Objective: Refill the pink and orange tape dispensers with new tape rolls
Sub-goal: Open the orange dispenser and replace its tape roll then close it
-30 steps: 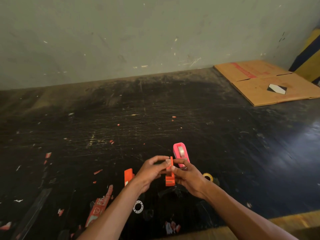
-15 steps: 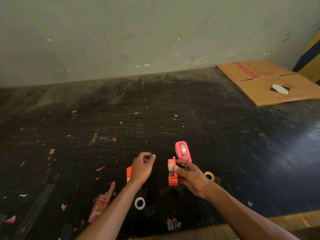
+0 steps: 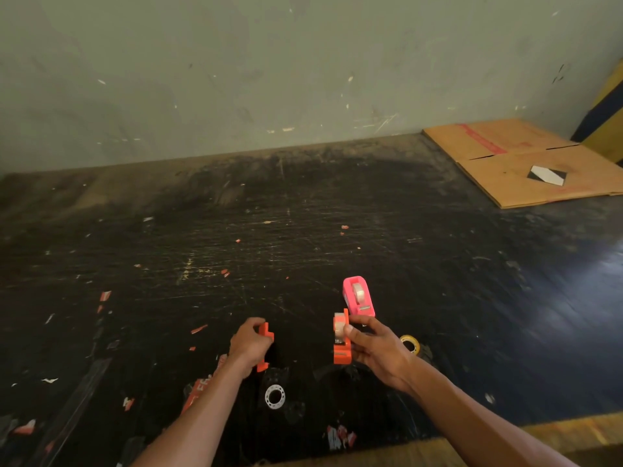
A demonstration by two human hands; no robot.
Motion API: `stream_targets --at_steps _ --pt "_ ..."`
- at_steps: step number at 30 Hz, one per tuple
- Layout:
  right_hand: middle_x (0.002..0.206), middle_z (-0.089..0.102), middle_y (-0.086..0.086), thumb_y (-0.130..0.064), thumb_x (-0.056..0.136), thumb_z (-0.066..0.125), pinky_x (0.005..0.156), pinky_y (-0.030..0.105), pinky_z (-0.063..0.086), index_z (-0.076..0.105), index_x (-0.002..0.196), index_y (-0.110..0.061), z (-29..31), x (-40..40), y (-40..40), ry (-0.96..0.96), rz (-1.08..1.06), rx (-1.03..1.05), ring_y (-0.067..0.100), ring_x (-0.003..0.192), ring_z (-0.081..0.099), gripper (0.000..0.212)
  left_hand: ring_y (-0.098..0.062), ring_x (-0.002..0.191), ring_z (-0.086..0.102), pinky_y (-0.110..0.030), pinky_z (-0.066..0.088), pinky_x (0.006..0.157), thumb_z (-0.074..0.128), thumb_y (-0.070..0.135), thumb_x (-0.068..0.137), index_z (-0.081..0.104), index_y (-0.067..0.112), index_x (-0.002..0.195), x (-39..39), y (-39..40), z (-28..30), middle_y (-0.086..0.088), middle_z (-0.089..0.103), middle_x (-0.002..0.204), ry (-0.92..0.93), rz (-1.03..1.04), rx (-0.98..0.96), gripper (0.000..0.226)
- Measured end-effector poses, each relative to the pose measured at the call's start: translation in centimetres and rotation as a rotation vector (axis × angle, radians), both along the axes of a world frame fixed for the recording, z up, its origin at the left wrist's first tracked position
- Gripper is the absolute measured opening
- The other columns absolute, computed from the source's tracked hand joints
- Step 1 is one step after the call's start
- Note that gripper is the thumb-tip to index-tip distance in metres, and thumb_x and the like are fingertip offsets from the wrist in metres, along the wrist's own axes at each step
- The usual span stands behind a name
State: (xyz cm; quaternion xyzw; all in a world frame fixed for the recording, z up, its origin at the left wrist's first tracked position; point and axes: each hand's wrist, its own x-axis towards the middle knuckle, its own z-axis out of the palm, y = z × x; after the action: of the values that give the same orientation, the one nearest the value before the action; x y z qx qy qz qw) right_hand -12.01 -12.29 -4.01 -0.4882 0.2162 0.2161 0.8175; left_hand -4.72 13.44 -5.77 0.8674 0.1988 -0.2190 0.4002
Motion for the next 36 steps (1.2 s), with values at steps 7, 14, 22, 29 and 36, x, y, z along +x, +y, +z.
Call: stream_targets --at_steps 7,14,22,29,36 --pt "0.127 0.064 0.020 -0.006 0.095 0.062 0.087 0.045 0.058 0.051 0.138 -0.013 0.1 -0.1 0.4 -0.007 0.017 -0.011 0.033 0.112 0.067 0.045 -0.029 0.113 0.059 -0.041 0.059 0.088 0.070 0.020 0.091 0.047 0.033 0.138 -0.8 -0.8 -0.2 -0.011 0.047 0.138 -0.001 -0.143 0.075 0.054" --pt "0.125 0.064 0.021 -0.005 0.095 0.061 0.090 0.047 0.057 0.050 0.139 -0.012 0.3 -0.4 0.3 -0.014 0.028 -0.020 0.034 0.112 0.066 0.046 -0.032 0.115 0.060 -0.043 0.059 0.085 0.071 0.010 0.090 0.055 0.025 0.137 -1.4 -1.8 0.8 -0.013 0.058 0.130 0.101 0.014 -0.385 0.051" --pt "0.123 0.066 0.027 -0.005 0.093 0.065 0.085 0.049 0.059 0.046 0.141 -0.028 0.0 -0.6 1.0 -0.085 0.051 -0.019 0.035 0.105 0.071 0.056 -0.027 0.095 0.071 -0.041 0.057 0.075 0.069 0.012 0.091 0.064 0.023 0.127 -2.9 -4.8 3.5 -0.015 0.073 0.112 0.230 0.077 -0.899 0.038" --pt "0.122 0.066 0.024 -0.008 0.089 0.065 0.086 0.047 0.058 0.051 0.134 -0.026 1.1 -1.0 1.1 -0.118 0.074 0.017 0.033 0.106 0.071 0.051 -0.033 0.109 0.072 -0.051 0.057 0.092 0.069 0.007 0.091 0.062 0.023 0.132 -3.1 -4.8 4.2 -0.017 0.075 0.118 0.212 -0.015 -0.892 0.045" --pt "0.128 0.062 0.026 -0.008 0.091 0.065 0.098 0.052 0.055 0.051 0.138 -0.024 0.7 -0.8 0.9 -0.131 0.105 -0.005 0.037 0.115 0.067 0.052 -0.030 0.107 0.074 -0.055 0.052 0.102 0.073 0.007 0.088 0.062 0.024 0.131 -3.3 -5.2 4.4 -0.014 0.078 0.112 0.196 -0.042 -0.880 0.048"
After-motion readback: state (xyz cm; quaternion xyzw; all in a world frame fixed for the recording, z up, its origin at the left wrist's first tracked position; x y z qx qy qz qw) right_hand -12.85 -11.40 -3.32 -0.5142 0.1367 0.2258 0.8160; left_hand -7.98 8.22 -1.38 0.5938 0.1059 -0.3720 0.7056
